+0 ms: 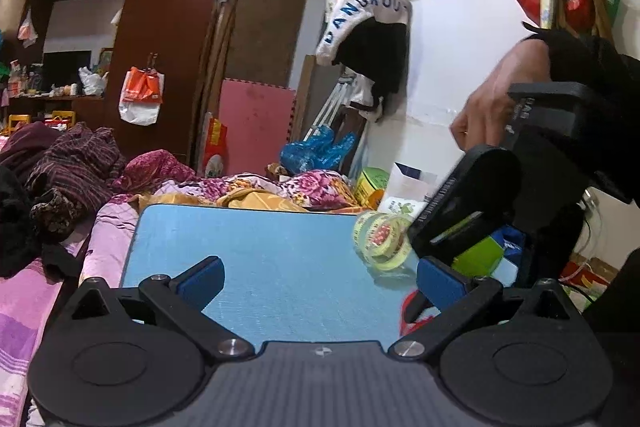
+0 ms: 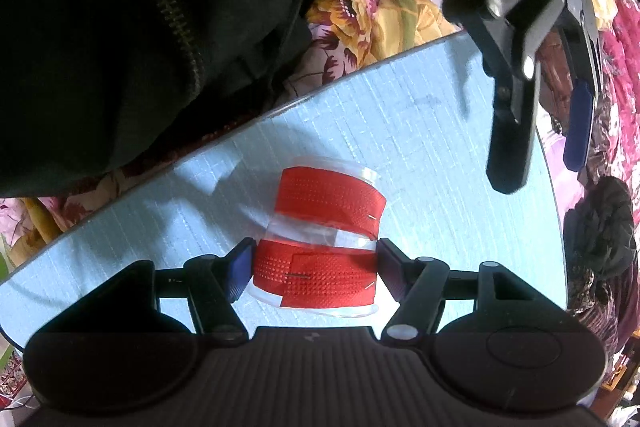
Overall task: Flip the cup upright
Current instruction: 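Rotate the held cup with the right tool while the left tool approaches it, then grasp the cup with the left tool while the right tool releases it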
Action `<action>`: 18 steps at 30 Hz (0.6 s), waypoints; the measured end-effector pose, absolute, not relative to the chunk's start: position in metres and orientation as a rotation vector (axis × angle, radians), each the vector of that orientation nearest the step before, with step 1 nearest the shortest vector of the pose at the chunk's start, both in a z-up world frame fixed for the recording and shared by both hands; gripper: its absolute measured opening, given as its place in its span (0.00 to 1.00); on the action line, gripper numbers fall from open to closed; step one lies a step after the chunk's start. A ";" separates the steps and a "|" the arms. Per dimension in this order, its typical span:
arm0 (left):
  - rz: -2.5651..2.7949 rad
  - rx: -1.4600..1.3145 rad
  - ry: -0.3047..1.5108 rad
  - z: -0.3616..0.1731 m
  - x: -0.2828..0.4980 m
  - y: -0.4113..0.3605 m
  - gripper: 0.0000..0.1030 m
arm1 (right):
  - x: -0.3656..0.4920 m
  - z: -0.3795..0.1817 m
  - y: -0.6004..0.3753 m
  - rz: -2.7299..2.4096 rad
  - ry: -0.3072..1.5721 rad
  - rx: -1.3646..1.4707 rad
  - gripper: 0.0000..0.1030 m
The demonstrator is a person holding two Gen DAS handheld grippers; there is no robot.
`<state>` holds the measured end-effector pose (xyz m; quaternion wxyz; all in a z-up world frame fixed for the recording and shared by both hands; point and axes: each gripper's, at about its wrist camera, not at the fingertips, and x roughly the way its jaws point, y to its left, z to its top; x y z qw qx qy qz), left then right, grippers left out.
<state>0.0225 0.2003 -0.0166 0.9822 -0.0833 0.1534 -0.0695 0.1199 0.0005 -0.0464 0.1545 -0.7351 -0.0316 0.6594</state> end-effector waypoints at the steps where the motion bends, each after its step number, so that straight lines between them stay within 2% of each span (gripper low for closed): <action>1: -0.142 -0.158 0.315 -0.015 0.022 0.198 1.00 | 0.119 -0.048 0.002 1.884 -0.093 -2.092 0.66; 7: -0.198 -0.066 0.397 0.003 0.028 0.175 1.00 | 0.120 -0.054 0.005 1.873 -0.071 -2.032 0.77; 18: -0.302 0.076 0.604 0.016 0.052 0.129 1.00 | 0.137 -0.039 -0.009 1.808 -0.022 -1.851 0.79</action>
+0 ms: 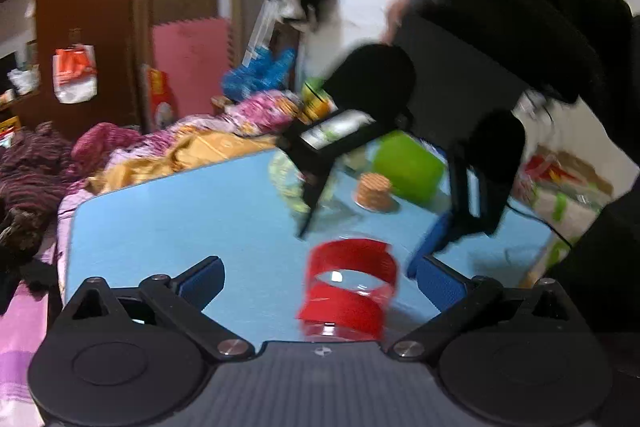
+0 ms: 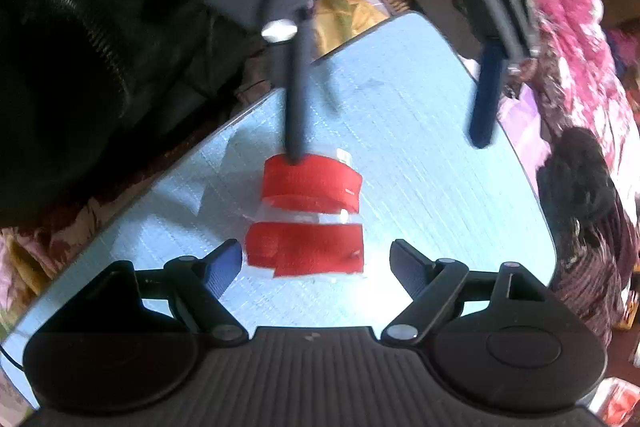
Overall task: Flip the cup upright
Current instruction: 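Grasp the cup with the left tool while the right tool releases it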
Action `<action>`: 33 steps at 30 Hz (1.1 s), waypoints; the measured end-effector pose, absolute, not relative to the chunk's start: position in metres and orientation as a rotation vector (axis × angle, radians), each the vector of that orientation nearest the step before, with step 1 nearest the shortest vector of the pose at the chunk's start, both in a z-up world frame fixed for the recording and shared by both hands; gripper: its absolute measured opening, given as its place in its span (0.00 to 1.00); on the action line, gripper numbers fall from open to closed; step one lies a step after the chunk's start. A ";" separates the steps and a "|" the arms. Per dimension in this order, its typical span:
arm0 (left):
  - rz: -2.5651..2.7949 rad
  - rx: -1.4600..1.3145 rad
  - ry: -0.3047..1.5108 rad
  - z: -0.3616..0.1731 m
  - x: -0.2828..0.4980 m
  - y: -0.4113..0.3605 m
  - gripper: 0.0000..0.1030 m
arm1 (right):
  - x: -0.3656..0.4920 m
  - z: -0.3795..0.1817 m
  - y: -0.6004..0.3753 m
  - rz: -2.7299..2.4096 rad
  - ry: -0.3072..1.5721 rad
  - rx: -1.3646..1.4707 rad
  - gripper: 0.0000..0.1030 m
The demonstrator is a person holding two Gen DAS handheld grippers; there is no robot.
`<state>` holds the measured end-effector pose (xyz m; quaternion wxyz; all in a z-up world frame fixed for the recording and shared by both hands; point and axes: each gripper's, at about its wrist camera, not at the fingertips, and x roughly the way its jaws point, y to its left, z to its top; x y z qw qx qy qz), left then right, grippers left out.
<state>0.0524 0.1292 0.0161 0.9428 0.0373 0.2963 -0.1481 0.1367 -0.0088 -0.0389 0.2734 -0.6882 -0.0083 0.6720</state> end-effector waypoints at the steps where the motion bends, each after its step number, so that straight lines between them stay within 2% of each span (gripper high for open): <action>1: -0.312 0.104 0.630 0.017 0.055 0.122 0.99 | 0.137 -0.037 -0.012 1.797 -0.027 -1.837 0.79; 5: -0.308 0.200 0.750 0.016 0.075 0.101 0.96 | 0.143 -0.029 -0.023 1.748 0.000 -1.743 0.81; 7: -0.284 0.224 0.816 0.013 0.086 0.096 0.96 | 0.146 -0.026 -0.029 1.706 0.040 -1.676 0.95; 9: -0.281 0.237 0.868 0.009 0.098 0.092 0.96 | 0.148 -0.030 -0.036 1.641 0.066 -1.601 0.99; 17: -0.313 0.305 0.975 0.001 0.117 0.071 0.92 | 0.181 -0.039 -0.058 1.293 0.442 -1.170 0.99; 25: -0.282 0.404 1.064 -0.005 0.133 0.056 0.71 | 0.168 -0.031 -0.107 1.176 0.475 -0.794 0.99; 33: -0.267 0.474 1.079 -0.001 0.137 0.044 0.68 | 0.164 -0.037 -0.152 1.055 0.579 -0.469 0.99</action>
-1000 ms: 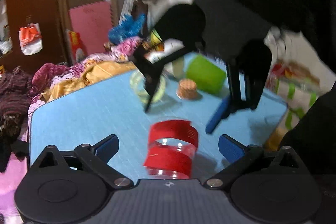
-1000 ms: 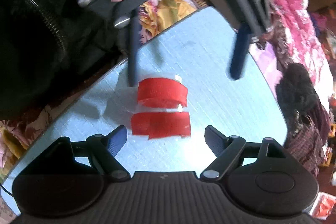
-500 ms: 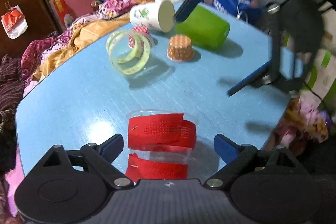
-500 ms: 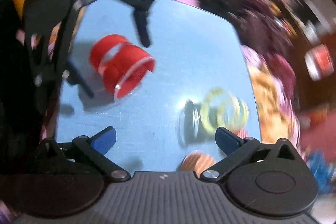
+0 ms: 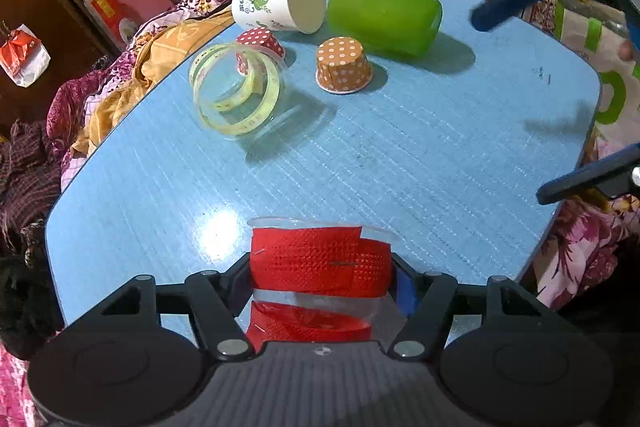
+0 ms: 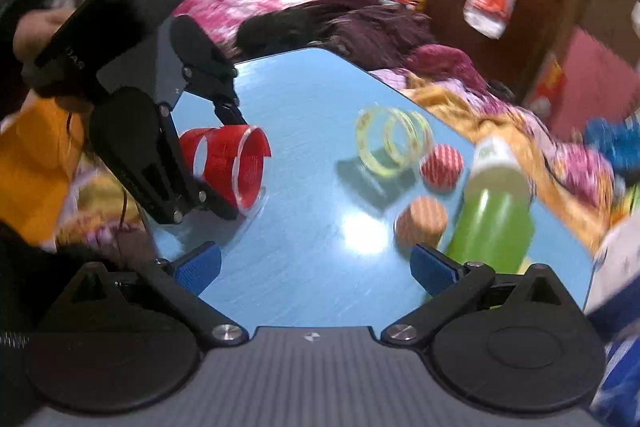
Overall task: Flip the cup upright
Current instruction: 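Grasp the cup with the left tool while the right tool releases it, then lower the cup upright onto the table with the left tool and open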
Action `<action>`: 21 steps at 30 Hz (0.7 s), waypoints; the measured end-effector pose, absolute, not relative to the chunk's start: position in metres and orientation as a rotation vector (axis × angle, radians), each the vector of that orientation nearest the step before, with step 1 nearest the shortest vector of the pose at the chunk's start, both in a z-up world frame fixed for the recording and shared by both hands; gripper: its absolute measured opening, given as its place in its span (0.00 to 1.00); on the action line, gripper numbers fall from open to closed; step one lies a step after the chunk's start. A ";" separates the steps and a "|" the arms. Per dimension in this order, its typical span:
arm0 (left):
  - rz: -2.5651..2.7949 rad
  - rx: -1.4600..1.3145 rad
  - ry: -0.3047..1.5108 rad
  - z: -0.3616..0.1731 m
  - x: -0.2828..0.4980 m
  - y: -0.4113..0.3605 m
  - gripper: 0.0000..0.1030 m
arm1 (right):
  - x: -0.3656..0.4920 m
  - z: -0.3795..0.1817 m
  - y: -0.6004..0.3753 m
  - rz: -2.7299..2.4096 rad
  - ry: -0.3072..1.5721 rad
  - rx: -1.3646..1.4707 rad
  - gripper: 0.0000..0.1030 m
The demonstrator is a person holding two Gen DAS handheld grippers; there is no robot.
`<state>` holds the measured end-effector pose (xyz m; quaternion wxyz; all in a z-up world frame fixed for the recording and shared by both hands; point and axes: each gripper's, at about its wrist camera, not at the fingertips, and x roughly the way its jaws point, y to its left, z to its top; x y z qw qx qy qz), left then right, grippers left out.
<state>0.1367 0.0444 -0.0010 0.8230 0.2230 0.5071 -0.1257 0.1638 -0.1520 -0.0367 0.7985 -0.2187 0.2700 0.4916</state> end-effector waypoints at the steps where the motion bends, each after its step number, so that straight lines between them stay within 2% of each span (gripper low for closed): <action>1: -0.259 0.480 1.076 0.000 0.138 0.043 0.68 | 0.164 -0.038 -0.157 1.039 0.580 -0.426 0.99; 4: -0.265 0.459 1.011 0.011 0.141 0.039 0.67 | 0.163 -0.044 -0.181 1.004 0.601 -0.277 0.99; 8: -0.222 0.277 0.766 0.022 0.141 0.050 0.67 | 0.162 -0.051 -0.203 0.995 0.583 -0.144 0.99; 15: -0.120 0.008 0.388 -0.017 0.105 0.066 0.66 | 0.144 -0.071 -0.221 0.960 0.497 -0.017 0.99; 21: -0.056 -0.098 0.222 -0.048 0.068 0.071 0.65 | 0.121 -0.084 -0.217 0.971 0.417 0.080 0.99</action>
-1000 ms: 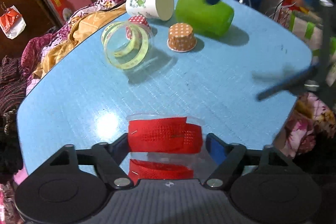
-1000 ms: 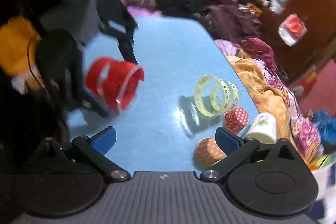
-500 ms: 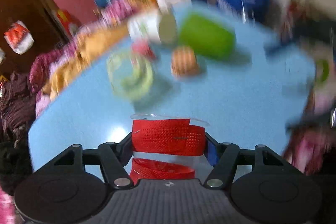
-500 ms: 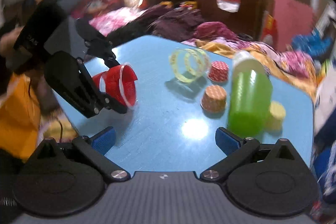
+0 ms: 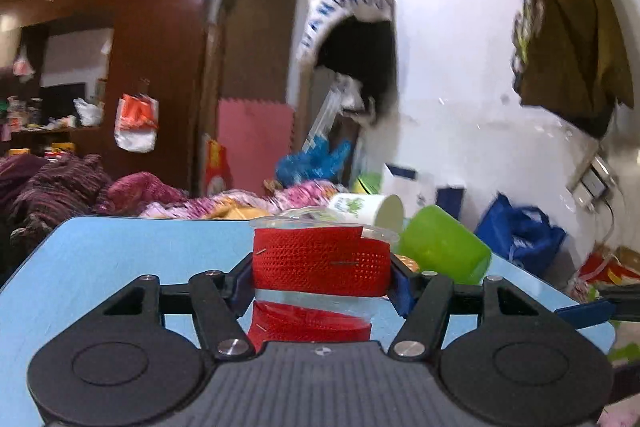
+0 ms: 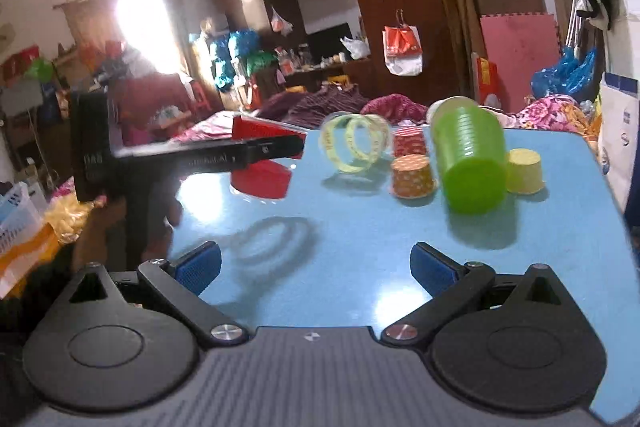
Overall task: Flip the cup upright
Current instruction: 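Lower the cup upright onto the table with the left tool and open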
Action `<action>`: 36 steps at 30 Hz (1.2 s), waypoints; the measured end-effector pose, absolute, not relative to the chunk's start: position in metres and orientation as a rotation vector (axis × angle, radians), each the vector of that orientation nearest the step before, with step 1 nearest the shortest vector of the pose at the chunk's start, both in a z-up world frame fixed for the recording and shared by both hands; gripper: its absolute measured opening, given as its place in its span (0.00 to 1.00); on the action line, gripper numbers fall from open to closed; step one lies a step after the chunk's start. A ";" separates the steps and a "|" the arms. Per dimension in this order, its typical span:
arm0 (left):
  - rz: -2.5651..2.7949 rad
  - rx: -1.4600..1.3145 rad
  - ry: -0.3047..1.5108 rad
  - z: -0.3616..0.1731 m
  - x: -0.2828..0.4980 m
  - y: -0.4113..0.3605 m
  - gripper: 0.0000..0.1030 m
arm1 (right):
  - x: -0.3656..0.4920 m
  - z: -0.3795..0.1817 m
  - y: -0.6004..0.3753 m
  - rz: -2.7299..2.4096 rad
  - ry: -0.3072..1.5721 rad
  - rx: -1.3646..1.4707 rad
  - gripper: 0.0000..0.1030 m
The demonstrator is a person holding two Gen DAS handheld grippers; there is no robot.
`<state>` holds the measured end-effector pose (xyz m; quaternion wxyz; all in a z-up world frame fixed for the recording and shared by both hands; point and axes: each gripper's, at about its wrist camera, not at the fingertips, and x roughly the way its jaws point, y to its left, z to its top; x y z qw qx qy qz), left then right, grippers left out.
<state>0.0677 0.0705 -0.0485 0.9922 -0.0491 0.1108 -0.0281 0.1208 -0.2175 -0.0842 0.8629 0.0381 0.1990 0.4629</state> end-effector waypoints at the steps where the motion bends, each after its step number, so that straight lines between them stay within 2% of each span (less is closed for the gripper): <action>1: -0.061 -0.107 0.202 -0.050 0.064 0.071 0.65 | 0.119 -0.085 -0.215 0.949 0.405 0.091 0.99; 20: -0.094 -0.085 0.097 -0.081 0.026 0.055 0.66 | 0.119 -0.086 -0.216 0.908 0.330 0.210 0.99; 26: -0.108 -0.089 0.111 -0.082 0.022 0.058 0.71 | 0.120 -0.087 -0.217 0.912 0.326 0.215 0.99; 29: -0.110 -0.099 0.136 -0.084 0.024 0.061 0.77 | 0.122 -0.087 -0.217 0.911 0.320 0.215 0.99; 33: -0.130 -0.091 0.132 -0.078 0.019 0.067 0.90 | 0.123 -0.090 -0.216 0.916 0.317 0.214 0.99; 36: -0.148 -0.091 0.136 -0.072 0.011 0.071 0.92 | 0.122 -0.091 -0.214 0.918 0.315 0.204 0.99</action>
